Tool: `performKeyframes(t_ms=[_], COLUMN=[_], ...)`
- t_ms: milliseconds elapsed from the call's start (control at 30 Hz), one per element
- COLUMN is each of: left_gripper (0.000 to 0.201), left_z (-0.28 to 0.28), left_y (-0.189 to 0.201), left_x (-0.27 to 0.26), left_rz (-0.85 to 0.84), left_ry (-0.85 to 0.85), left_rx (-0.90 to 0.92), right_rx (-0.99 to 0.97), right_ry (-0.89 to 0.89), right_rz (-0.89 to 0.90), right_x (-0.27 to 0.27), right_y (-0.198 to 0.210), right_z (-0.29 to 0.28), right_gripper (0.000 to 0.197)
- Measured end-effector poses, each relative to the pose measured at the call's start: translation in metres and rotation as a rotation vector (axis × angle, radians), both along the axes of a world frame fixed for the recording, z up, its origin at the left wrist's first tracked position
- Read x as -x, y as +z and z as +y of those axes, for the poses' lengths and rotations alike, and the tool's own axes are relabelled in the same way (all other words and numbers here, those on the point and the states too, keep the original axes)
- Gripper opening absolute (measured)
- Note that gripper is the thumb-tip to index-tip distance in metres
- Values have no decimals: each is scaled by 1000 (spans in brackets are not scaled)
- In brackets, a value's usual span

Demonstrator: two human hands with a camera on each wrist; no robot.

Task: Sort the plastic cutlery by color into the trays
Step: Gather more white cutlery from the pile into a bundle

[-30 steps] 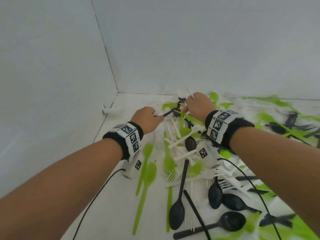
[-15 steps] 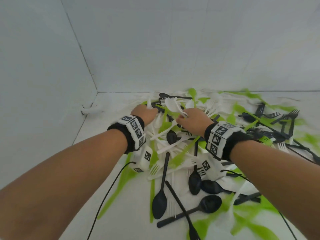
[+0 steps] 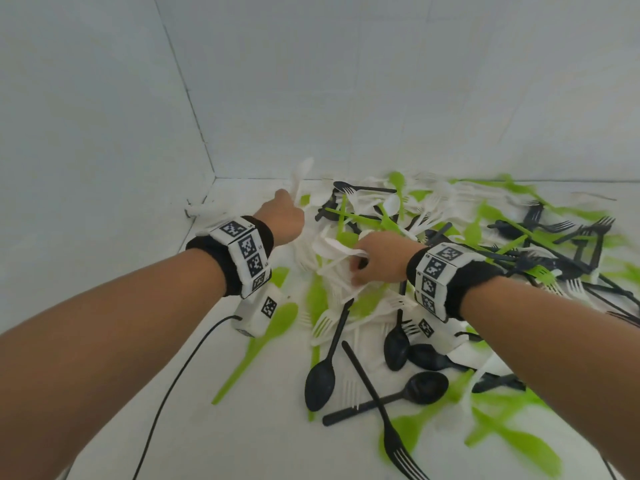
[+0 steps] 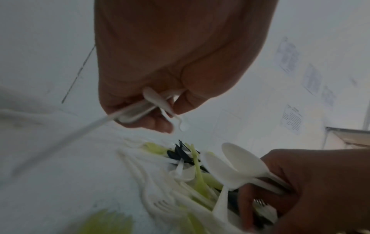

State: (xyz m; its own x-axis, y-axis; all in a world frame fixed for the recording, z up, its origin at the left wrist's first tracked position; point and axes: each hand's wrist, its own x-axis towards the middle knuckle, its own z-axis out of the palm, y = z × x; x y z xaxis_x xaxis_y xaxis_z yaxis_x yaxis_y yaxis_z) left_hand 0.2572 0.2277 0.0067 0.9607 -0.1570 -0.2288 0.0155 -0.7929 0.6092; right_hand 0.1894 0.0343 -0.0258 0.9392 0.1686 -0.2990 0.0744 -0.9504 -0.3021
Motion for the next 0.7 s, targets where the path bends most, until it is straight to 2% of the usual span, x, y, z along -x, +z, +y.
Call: performKeyframes(t_ms=[100,267,333,433,567,700], left_gripper=[31,22,24,31,27,11], left_z=[8,18,19,19,17,10], left_y=[1,-10,-15,-20,-22,-24], left_x=[9,33,39,44,46,45], left_rz=[-33,43,69,65,60,59], left_ry=[-25,-13,29,73,102,87], left_rx=[90,246,315,315,333,371], right_rx=[35,190,230,245,159,-72], right_ry=[-15,-73,-71,-51,-104,-268], right_rz=[-23,37,44,10,-70,-189], right_x=[4,6,7,7,7,3], right_y=[3,9,11,10,10,18], right_z=[-2,-5,-2,5,6,-4], right_gripper=[33,46,45,36,31,30])
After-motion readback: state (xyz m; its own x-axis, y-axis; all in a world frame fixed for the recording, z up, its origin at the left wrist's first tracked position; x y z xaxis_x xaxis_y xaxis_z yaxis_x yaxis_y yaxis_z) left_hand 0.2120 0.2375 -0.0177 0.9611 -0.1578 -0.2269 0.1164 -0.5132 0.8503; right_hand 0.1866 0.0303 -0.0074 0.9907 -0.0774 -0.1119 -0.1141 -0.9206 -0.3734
